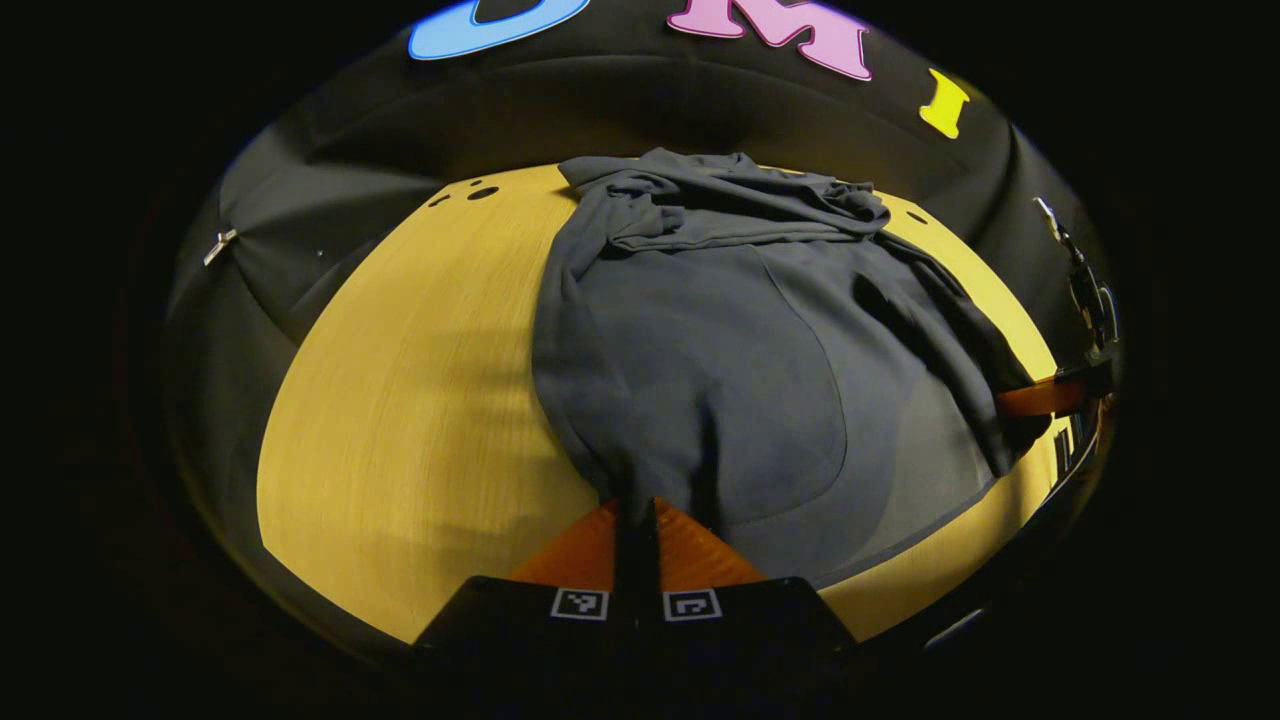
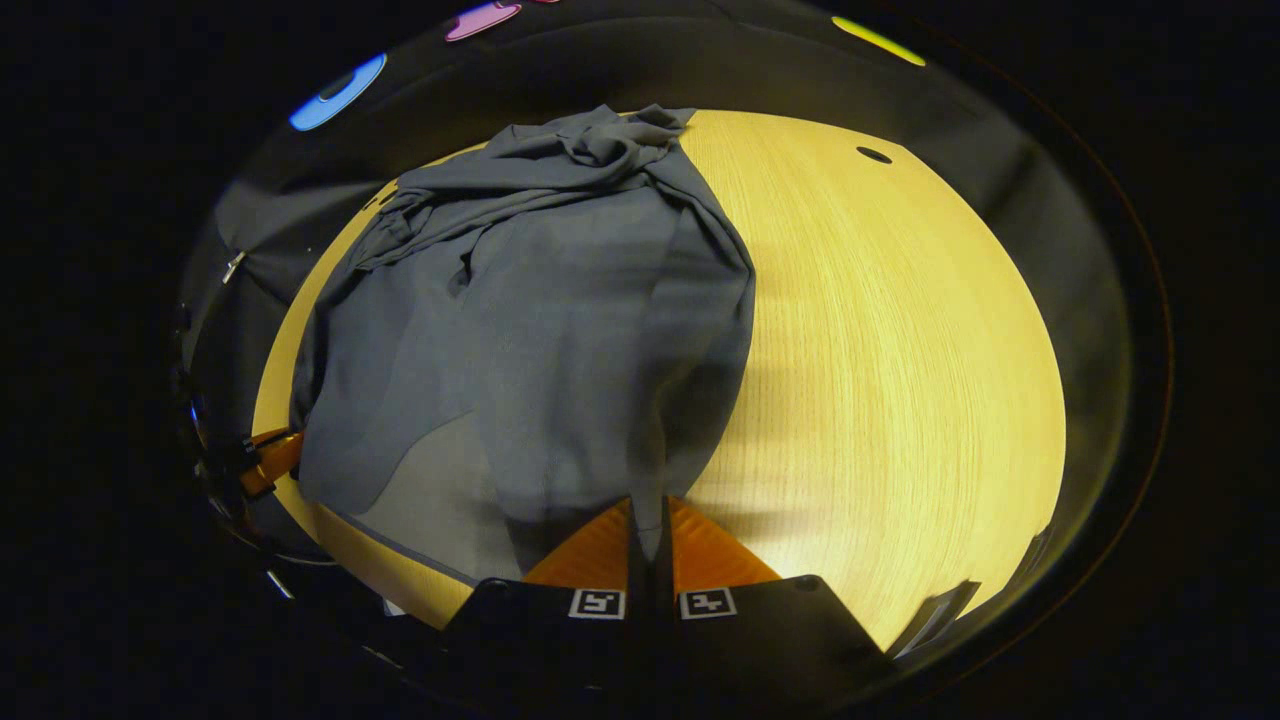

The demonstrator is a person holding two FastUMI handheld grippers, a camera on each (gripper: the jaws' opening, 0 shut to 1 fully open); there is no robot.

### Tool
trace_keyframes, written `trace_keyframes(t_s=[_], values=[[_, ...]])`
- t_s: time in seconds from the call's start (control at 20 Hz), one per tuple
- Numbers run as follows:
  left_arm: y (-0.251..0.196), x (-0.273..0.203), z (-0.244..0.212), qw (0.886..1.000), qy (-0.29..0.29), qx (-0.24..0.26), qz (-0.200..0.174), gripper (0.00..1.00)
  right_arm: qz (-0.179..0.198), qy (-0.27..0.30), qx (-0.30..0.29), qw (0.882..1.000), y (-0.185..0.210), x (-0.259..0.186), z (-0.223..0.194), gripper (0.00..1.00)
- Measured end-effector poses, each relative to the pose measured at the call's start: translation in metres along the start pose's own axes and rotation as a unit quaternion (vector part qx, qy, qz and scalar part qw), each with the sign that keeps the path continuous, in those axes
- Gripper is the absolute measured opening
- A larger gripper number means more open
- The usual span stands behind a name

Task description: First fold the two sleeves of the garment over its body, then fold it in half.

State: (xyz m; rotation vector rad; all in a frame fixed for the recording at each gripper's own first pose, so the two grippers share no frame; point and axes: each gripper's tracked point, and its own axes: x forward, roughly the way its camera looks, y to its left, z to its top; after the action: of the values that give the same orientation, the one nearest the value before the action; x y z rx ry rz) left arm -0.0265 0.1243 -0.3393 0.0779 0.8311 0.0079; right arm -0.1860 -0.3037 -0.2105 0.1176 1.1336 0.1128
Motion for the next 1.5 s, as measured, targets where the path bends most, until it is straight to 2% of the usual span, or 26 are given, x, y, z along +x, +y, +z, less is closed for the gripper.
trace_keyframes(t_s=[0.05,0.25,0.3,0.35,0.5,0.65,0.95,1.15,1.5], values=[[0.0,-0.002,0.002,1.0,0.001,-0.004,-0.007,0.06,0.002,0.0,0.006,1.0,0.001,-0.001,0.001,0.05],[-0.008,-0.019,0.025,0.999,-0.024,-0.02,-0.026,0.05,0.027,-0.033,0.037,0.998,0.012,-0.016,0.023,0.05],[-0.012,-0.024,0.031,0.999,-0.03,-0.026,-0.033,0.05,0.029,-0.044,0.033,0.998,0.014,-0.018,0.031,0.0],[-0.014,-0.028,0.038,0.998,-0.037,-0.032,-0.037,0.05,0.031,-0.054,0.025,0.998,0.016,-0.022,0.036,0.05],[-0.02,-0.039,0.068,0.997,-0.063,-0.029,-0.043,0.06,0.046,-0.071,0.004,0.996,0.028,-0.029,0.051,0.05],[-0.022,-0.048,0.097,0.995,-0.086,-0.026,-0.045,0.06,0.054,-0.092,0.009,0.994,0.035,-0.033,0.074,0.05],[-0.024,-0.065,0.152,0.987,-0.134,-0.065,-0.059,0.05,0.073,-0.146,0.008,0.987,0.045,-0.055,0.133,0.05],[-0.018,-0.067,0.193,0.98,-0.162,-0.099,-0.063,0.05,0.07,-0.175,0.013,0.982,0.041,-0.061,0.171,0.05],[-0.008,-0.054,0.265,0.974,-0.204,-0.081,-0.05,0.05,0.064,-0.226,0.018,0.972,0.028,-0.057,0.247,0.05]])
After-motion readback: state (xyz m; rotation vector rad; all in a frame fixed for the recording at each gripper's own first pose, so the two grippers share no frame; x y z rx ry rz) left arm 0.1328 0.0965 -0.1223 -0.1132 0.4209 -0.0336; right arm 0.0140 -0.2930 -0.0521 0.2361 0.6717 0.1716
